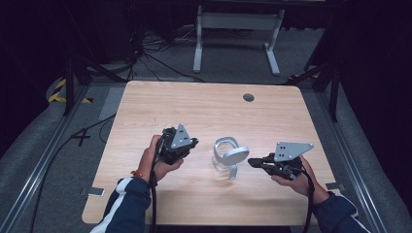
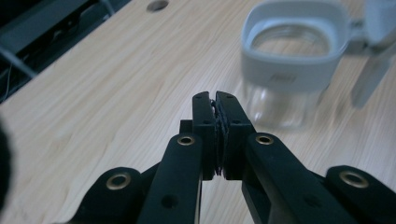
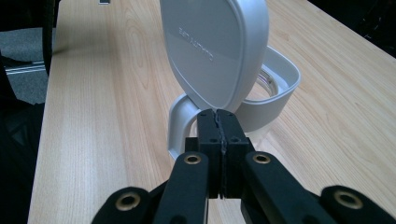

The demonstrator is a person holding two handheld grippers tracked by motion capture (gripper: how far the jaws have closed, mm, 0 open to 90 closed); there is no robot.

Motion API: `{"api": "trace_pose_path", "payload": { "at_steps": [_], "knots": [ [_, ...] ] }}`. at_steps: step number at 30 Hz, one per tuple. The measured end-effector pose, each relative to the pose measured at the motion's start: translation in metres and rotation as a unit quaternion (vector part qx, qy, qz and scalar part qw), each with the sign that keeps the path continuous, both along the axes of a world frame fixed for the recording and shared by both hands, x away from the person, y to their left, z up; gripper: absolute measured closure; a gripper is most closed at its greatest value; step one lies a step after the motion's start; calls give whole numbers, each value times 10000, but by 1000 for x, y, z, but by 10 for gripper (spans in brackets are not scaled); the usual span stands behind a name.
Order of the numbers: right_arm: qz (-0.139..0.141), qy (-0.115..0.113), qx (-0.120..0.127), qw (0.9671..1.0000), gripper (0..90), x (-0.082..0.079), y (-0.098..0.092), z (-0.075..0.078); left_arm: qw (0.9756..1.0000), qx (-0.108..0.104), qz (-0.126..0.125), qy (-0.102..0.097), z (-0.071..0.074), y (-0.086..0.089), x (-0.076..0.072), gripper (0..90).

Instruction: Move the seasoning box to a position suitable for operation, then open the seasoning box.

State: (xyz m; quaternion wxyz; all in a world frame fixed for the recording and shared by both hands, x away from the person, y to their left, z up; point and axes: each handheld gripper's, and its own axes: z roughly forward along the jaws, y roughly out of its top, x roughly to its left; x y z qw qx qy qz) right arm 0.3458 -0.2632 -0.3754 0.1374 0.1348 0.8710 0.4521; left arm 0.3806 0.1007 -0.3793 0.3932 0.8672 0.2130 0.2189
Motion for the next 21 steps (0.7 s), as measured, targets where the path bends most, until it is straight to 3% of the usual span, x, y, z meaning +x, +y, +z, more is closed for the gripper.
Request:
{"api": "trace_pose_path", "payload": {
  "at_steps": [7, 11, 21],
  "knots": [
    [-100, -103, -56, 9999, 899, -4, -9, 4, 9980, 202, 553, 244, -25, 45, -8, 862],
    [-179, -110, -105, 9997, 899, -7, -16, 4, 9962, 279, 719, 400, -37, 64, -11, 846],
    [-484, -32, -330, 9983, 898, -15, -42, -9, 9909, 344, 1058, 753, -68, 94, -18, 767]
  ]
}}
